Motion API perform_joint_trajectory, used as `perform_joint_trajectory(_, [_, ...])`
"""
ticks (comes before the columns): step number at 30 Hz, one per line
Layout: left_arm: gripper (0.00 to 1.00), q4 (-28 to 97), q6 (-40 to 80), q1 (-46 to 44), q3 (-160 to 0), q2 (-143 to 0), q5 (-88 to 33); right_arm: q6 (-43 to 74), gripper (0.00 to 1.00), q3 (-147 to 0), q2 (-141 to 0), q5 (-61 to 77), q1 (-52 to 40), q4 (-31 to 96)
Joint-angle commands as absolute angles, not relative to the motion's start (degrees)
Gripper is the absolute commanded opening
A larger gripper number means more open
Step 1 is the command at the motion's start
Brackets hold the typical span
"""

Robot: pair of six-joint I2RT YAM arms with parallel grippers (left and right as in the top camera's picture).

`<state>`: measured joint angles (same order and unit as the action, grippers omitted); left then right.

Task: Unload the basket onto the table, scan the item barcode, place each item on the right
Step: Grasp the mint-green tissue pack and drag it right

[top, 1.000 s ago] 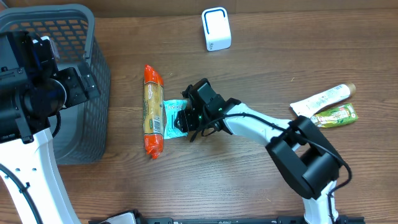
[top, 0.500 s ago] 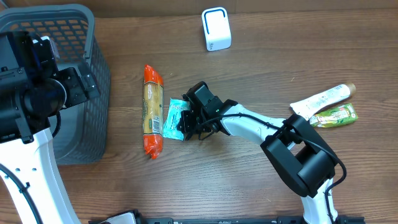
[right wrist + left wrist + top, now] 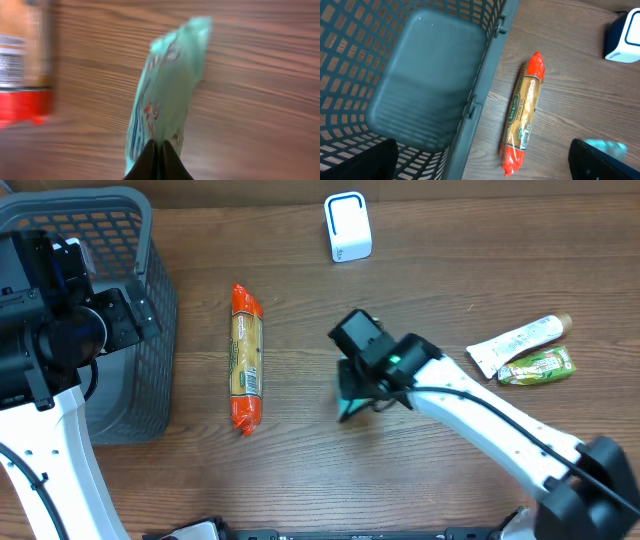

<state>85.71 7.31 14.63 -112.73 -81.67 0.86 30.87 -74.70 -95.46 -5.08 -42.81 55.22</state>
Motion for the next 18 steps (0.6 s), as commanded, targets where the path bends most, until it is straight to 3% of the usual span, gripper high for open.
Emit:
perform_joint_trajectory(1, [1.00, 85.4, 7.7, 14.7, -112.6, -82.1, 0.4, 29.9, 0.04, -74.7, -97.2, -23.0, -43.5, 60.9])
perform_joint_trajectory(8, [1.00, 85.5, 7.7, 14.7, -112.6, -82.1, 0.4, 29.9, 0.04, -74.8, -107.1, -28.9, -45.8, 67.2])
perform_joint_trajectory(16, [1.00, 85.5, 7.7, 14.7, -112.6, -82.1, 0.4, 26.3, 0.04, -74.9, -111.0, -25.6, -52.8, 59.9])
perform_joint_trajectory(17, [1.00, 85.5, 7.7, 14.7, -112.6, -82.1, 0.4, 25.6, 0.09, -75.2, -111.0, -25.1, -53.8, 58.6])
perform_joint_trajectory(18, [1.00, 85.5, 7.7, 14.7, -112.6, -82.1, 0.4, 24.9, 0.23, -75.4, -111.0, -24.3, -54.7, 57.4])
